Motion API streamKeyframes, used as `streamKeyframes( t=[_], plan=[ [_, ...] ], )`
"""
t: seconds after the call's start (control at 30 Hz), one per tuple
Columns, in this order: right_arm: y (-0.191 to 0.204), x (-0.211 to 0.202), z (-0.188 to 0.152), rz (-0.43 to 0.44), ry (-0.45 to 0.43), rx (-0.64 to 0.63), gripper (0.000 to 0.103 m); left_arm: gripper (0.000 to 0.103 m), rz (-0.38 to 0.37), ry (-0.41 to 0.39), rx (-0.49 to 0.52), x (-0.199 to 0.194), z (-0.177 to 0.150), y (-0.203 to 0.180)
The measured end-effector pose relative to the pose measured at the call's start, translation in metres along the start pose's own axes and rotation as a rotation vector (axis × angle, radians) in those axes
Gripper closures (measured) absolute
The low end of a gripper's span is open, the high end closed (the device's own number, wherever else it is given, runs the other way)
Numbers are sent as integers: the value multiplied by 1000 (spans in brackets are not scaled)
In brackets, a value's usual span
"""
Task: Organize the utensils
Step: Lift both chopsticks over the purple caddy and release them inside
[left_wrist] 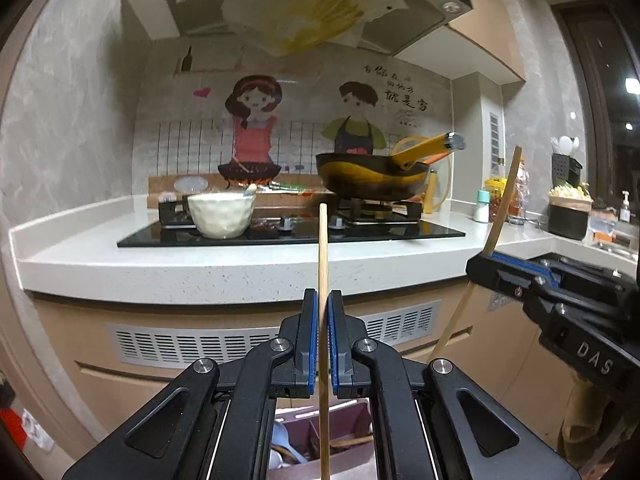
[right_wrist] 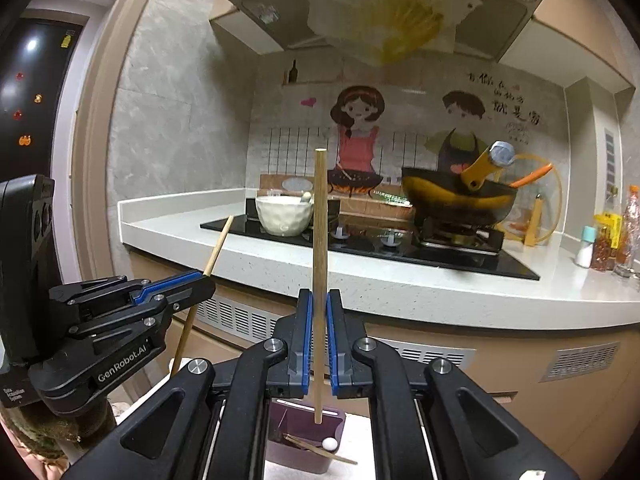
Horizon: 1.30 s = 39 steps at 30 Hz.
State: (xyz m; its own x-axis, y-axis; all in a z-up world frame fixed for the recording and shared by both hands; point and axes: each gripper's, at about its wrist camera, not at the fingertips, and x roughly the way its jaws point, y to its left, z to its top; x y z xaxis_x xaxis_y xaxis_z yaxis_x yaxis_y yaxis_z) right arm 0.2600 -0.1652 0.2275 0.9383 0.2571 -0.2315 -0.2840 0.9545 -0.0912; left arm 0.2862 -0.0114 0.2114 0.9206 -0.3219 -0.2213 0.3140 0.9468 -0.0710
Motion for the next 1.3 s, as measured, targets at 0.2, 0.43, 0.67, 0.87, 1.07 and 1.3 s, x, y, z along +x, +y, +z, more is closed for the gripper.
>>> streamKeyframes(
  t=[0.2,0.43,0.67,0.87,1.07,1.3],
  plan=[
    [-5,45,-17,11,52,25,96,98,-52,21,-62,38,-19,24],
    [-12,98,-48,34,132,58,96,98,-73,57,-143,90,-46,46],
    [-18,124,-74,38,196,73,96,98,-87,-31,-211,120,-66,60],
    [-13,137,-99,41,256,62,96,98,-12,-31,-178,137,-102,54],
    [-3,144,-119,60,305,49,96,98,1,70,-165,141,-140,49],
    [9,149,-148,60,376,52,95,98,54,222,-134,141,-176,37]
  ],
)
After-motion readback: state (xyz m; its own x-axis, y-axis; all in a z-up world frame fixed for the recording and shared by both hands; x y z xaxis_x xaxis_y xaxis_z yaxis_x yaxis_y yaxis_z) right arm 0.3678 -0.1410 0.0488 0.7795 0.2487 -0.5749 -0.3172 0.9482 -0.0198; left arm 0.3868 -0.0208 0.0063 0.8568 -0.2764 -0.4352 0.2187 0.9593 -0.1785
